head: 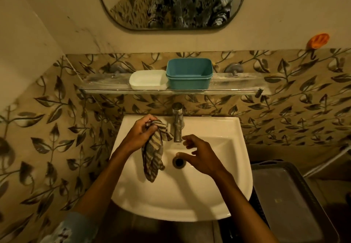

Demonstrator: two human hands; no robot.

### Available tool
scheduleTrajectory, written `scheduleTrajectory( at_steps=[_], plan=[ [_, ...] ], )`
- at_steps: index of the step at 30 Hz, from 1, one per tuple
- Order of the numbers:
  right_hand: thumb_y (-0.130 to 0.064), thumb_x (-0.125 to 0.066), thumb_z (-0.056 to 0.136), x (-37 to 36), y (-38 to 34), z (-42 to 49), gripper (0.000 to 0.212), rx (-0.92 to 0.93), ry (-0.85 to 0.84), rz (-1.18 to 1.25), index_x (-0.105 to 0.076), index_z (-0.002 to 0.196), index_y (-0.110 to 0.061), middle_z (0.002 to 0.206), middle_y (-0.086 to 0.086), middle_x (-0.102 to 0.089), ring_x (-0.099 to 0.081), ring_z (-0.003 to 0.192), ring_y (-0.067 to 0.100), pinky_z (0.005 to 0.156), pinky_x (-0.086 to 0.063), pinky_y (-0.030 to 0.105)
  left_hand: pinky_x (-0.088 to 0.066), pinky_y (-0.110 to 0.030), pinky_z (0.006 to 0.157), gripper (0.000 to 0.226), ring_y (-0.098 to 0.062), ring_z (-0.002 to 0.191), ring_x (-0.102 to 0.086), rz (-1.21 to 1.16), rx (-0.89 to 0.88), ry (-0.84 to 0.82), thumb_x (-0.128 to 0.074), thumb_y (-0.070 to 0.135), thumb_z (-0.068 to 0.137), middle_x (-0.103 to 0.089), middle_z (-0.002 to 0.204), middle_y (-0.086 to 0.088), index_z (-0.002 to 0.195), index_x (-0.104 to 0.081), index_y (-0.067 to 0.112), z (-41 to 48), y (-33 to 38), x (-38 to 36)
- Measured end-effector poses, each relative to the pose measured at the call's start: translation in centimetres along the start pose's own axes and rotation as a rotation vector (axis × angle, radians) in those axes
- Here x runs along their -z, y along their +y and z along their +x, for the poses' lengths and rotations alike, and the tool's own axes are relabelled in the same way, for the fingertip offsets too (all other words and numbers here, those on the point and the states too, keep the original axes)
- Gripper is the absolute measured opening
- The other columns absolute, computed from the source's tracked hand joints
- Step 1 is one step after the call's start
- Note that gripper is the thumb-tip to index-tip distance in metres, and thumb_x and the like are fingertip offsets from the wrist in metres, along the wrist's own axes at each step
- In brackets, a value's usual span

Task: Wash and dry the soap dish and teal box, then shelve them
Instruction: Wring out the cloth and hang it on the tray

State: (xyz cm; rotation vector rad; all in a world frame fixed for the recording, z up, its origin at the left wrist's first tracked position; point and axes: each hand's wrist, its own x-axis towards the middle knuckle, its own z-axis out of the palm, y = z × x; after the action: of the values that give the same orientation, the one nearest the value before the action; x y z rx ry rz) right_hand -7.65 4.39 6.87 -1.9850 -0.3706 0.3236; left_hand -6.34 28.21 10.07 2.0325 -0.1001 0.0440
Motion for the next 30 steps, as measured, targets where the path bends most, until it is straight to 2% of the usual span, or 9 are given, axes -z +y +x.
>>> scheduleTrajectory(
  at_steps=[2, 6, 9, 13, 16, 18, 23, 27, 30],
  plan=[
    [-0.042, -0.08, 0.069, -0.3, -1.7, 0.1, 0.071, 0.027, -0.078, 0.034, -0.046, 0.13, -0.029, 0.123, -0.011, -0.057, -0.053, 0.111, 0.003, 0.088, -0.048, 0.024, -0.051, -0.016, 0.079, 0.014, -0.005, 0.089, -0.065, -0.093, -0.032, -0.06, -0.052, 0.013, 0.094, -0.067, 0.097, 0.0, 0.1, -0.06, 0.023, -1.0, 1.9, -0.1],
    [-0.022, -0.081, 0.073, -0.5, -4.4, -0.6, 0.06, 0.084, -0.117, 0.211, -0.049, 0.121, -0.039, 0.115, -0.02, -0.061, -0.059, 0.106, -0.002, 0.083, -0.049, 0.013, -0.055, -0.025, 0.076, 0.013, -0.019, 0.089, -0.068, -0.326, -0.016, -0.197, -0.054, 0.028, 0.092, -0.07, 0.095, -0.007, 0.099, -0.062, 0.02, -2.3, 5.3, -1.0],
    [-0.013, -0.078, 0.074, 0.2, -4.9, -1.8, 0.052, 0.053, -0.116, 0.485, -0.056, 0.122, -0.019, 0.117, 0.004, -0.067, -0.063, 0.11, 0.02, 0.091, -0.052, 0.031, -0.055, -0.025, 0.077, 0.019, -0.016, 0.089, -0.067, -0.572, -0.003, -0.194, -0.05, 0.026, 0.091, -0.072, 0.095, -0.003, 0.1, -0.065, 0.019, -2.7, 7.1, -2.0],
    [-0.047, -0.071, 0.071, 1.4, -5.0, -4.7, 0.077, -0.012, -0.262, 0.766, -0.046, 0.134, -0.011, 0.123, 0.009, -0.062, -0.06, 0.11, 0.023, 0.091, -0.048, 0.034, -0.058, -0.03, 0.076, 0.028, -0.018, 0.091, -0.069, -1.035, 0.14, -0.158, -0.045, 0.025, 0.091, -0.073, 0.098, -0.005, 0.108, -0.065, 0.016, -3.2, 8.4, -2.8],
    [-0.026, -0.06, 0.078, 2.2, -4.6, -6.8, 0.057, -0.006, -0.333, 0.825, -0.051, 0.127, 0.0, 0.106, 0.004, -0.069, -0.066, 0.093, 0.015, 0.072, -0.052, 0.023, -0.059, -0.032, 0.077, 0.048, -0.021, 0.088, -0.071, -1.242, 0.287, -0.188, -0.031, 0.029, 0.094, -0.075, 0.093, -0.009, 0.091, -0.076, 0.01, -3.6, 8.8, -3.3],
    [-0.013, -0.06, 0.077, 2.9, -4.4, -7.9, 0.057, -0.007, -0.325, 0.785, -0.046, 0.127, 0.009, 0.101, 0.005, -0.066, -0.063, 0.087, 0.017, 0.07, -0.053, 0.027, -0.054, -0.036, 0.084, 0.043, -0.025, 0.093, -0.069, -1.287, 0.287, -0.159, -0.037, 0.029, 0.084, -0.073, 0.097, -0.011, 0.093, -0.074, 0.007, -3.8, 8.9, -3.7],
    [0.007, -0.065, 0.079, 4.3, -3.2, -10.1, 0.039, 0.043, -0.2, 0.585, -0.062, 0.114, -0.008, 0.105, 0.007, -0.067, -0.066, 0.09, 0.022, 0.068, -0.056, 0.029, -0.058, -0.041, 0.08, 0.047, -0.028, 0.093, -0.07, -1.45, 0.183, -0.112, -0.045, 0.041, 0.076, -0.073, 0.1, -0.012, 0.093, -0.075, 0.009, -4.8, 7.7, -3.8],
    [-0.011, -0.062, 0.086, 4.9, -3.4, -11.0, 0.013, 0.105, 0.093, 0.542, -0.072, 0.095, -0.01, 0.082, 0.0, -0.071, -0.064, 0.074, 0.013, 0.061, -0.053, 0.024, -0.045, -0.05, 0.099, 0.083, -0.032, 0.117, -0.059, -1.408, 0.155, -0.351, -0.046, 0.072, 0.073, -0.061, 0.128, -0.016, 0.123, -0.061, 0.007, -5.3, 6.4, -3.3],
    [-0.018, -0.056, 0.092, 5.7, -4.3, -11.1, 0.019, 0.098, 0.25, 0.428, -0.068, 0.078, -0.017, 0.07, -0.007, -0.065, -0.059, 0.07, 0.009, 0.067, -0.049, 0.025, -0.049, -0.048, 0.098, 0.096, -0.033, 0.121, -0.055, -1.301, 0.264, -0.445, -0.043, 0.079, 0.072, -0.056, 0.133, -0.019, 0.131, -0.052, 0.004, -5.8, 4.7, -3.2]
  ],
)
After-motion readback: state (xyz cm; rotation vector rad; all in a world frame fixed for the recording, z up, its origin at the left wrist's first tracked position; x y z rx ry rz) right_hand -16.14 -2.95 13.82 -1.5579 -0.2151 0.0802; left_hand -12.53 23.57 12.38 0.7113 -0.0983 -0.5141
